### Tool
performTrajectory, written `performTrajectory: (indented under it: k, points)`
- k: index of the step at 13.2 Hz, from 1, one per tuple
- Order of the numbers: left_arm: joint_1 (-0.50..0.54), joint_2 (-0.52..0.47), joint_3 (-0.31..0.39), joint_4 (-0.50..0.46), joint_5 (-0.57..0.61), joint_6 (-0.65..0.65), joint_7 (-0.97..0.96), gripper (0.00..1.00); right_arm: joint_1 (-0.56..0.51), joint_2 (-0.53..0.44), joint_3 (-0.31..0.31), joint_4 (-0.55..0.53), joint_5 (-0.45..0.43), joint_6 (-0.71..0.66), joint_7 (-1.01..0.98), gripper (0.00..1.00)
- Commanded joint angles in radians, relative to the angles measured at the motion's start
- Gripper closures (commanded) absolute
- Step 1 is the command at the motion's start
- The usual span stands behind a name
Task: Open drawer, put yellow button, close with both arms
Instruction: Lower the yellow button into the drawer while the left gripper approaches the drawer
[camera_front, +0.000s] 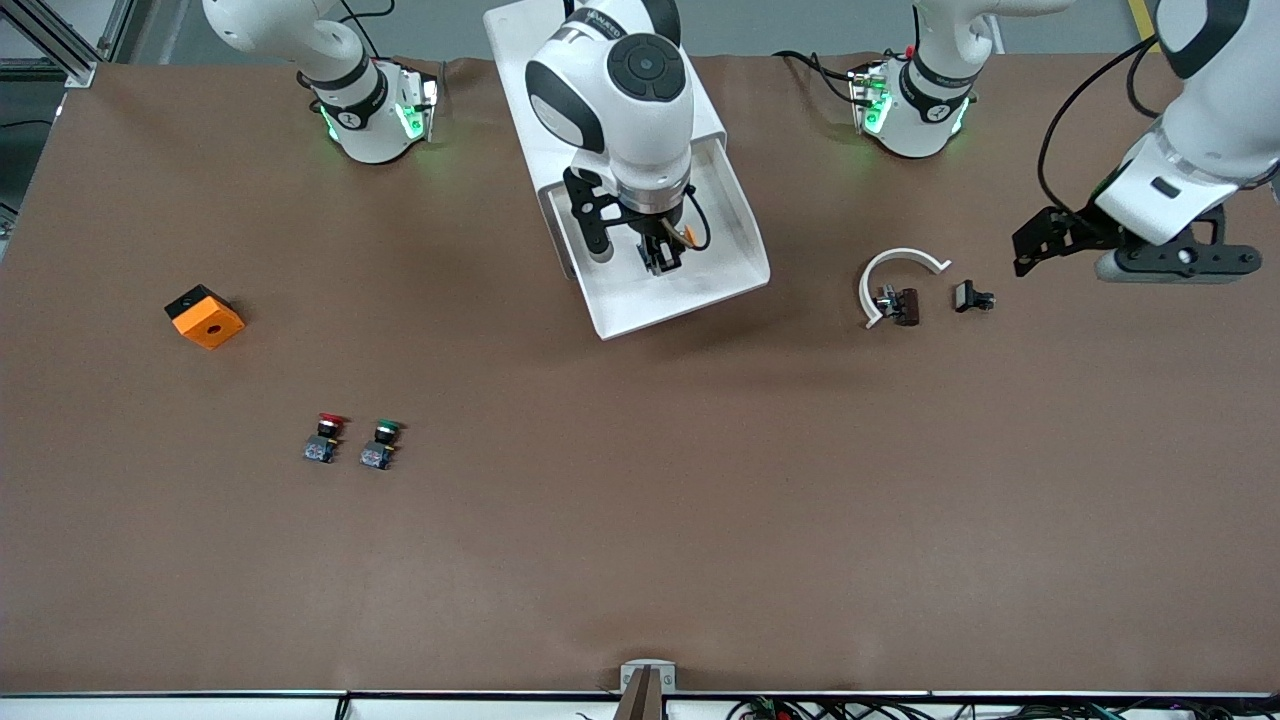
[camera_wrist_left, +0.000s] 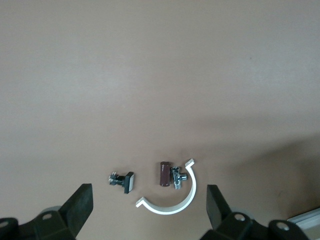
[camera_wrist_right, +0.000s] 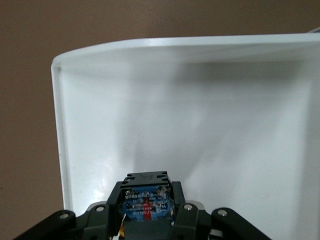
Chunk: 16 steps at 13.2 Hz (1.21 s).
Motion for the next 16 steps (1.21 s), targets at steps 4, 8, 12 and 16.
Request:
performTrajectory:
  k: [4,8,12,16]
  points:
    - [0.009,0.134,-0.125,-0.017,-0.053,0.119,-0.108,0.0,0.013,0.033,-0.012,0.031,-0.011,0.006,0.059,1.0]
    - [0.005,0.237,-0.277,-0.013,-0.037,0.241,-0.399,0.0,0.013,0.034,-0.012,0.031,-0.012,0.018,0.059,1.0]
    - [-0.034,0.3,-0.341,0.001,-0.039,0.284,-0.57,0.0,0.014,0.036,-0.012,0.031,-0.009,0.02,0.06,1.0]
    - [-0.134,0.358,-0.341,0.033,-0.044,0.29,-0.693,0.0,0.013,0.036,-0.012,0.029,-0.009,0.02,0.063,1.0]
